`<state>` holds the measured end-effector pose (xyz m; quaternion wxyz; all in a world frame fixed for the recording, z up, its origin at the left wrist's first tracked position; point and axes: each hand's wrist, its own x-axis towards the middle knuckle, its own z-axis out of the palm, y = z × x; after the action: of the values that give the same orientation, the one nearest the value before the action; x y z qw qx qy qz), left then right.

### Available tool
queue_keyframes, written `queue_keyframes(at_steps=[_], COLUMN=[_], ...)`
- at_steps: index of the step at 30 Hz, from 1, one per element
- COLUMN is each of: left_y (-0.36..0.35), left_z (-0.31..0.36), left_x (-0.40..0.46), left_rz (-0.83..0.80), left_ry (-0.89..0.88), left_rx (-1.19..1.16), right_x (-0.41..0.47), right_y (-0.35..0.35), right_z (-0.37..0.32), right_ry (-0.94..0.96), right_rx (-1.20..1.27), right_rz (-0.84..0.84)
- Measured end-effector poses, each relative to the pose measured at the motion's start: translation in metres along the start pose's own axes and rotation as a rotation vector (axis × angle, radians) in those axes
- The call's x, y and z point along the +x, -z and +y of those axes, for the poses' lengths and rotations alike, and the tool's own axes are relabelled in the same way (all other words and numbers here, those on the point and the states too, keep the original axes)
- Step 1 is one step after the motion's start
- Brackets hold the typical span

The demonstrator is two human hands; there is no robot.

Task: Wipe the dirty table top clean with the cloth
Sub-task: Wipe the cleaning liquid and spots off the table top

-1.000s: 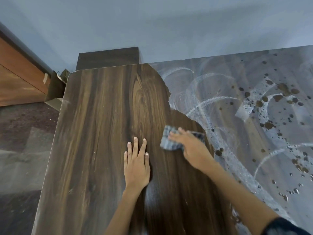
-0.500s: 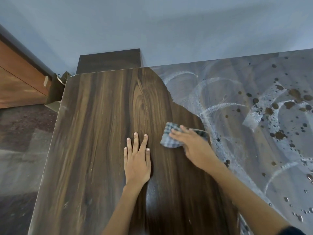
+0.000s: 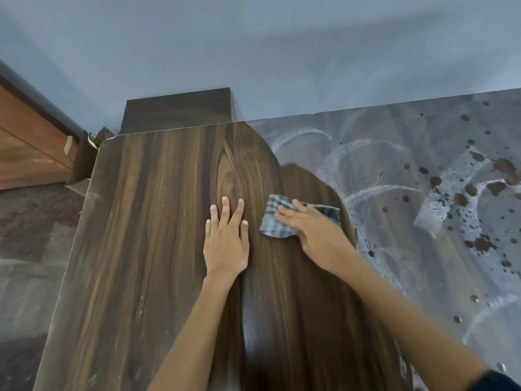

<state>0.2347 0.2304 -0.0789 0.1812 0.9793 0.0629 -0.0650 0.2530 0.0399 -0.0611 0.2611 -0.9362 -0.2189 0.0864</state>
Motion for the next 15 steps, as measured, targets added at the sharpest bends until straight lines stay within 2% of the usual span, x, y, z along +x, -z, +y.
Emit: queue_keyframes(at_steps=[4,7,11,15], left_y=[0.003,0.003,0.002,-0.005], left_z=[-0.002,0.001,0.005,0.004], left_x=[0.024,0.035,0.045,0.046], left_rz=[-0.022,-0.054,-0.038,0.077], left_ry=[-0.038,-0.035,-0.030,-0.049], left_rx=[0.051,0.080,0.107,0.140], right_x=[0.032,0.084,0.113,0.064], right_y=[0.023,0.033,0.007,-0.008], right_z=[0.018,0.014,0.011,0.005], right_ry=[-0.203,-0.340,-0.230,-0.098], right_rx=[0.007,-0.048,-0.049,-0.070], right_rz=[0.139,0.111,0.070,-0.003])
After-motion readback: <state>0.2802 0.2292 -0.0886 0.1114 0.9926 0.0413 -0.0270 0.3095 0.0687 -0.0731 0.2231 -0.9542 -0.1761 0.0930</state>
